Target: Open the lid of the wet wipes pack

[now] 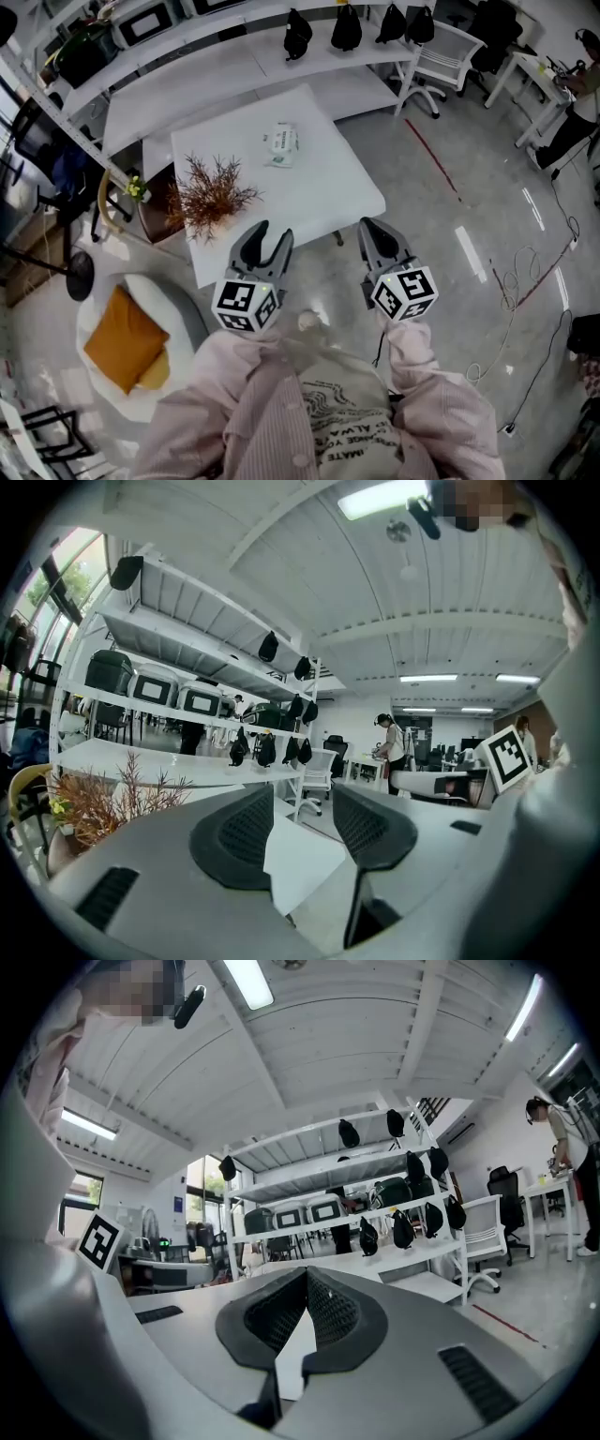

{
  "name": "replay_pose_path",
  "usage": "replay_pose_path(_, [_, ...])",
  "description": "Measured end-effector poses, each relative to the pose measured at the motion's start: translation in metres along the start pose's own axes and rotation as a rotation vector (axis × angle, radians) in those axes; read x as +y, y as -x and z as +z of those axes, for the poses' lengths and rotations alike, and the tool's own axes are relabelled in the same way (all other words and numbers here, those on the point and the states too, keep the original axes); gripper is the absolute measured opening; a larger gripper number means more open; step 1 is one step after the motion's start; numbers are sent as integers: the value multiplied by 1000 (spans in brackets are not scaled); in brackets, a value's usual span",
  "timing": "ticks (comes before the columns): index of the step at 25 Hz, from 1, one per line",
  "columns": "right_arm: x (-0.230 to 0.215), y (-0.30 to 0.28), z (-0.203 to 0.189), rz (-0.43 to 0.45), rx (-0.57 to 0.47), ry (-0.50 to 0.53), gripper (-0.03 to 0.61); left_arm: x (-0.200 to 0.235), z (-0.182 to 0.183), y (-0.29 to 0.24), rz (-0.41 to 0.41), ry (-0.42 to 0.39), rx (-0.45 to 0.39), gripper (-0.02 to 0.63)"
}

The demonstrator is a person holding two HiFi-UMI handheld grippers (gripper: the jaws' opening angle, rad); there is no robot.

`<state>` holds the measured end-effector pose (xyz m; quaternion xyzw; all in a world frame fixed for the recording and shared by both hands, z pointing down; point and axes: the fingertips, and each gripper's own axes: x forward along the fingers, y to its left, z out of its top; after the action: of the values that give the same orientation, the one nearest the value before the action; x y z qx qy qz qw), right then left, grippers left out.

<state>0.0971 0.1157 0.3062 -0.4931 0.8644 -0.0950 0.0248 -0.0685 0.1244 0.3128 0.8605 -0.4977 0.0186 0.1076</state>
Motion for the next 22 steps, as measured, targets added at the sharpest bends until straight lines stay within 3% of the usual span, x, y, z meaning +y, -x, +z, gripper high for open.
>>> replay_pose_path(12, [-13, -60, 8, 5, 19, 2, -2, 26, 6, -36, -33, 11, 22, 178])
replay_pose_path(22, [-28, -117, -16, 64, 81, -29, -2, 55, -6, -81, -5, 47, 50, 178])
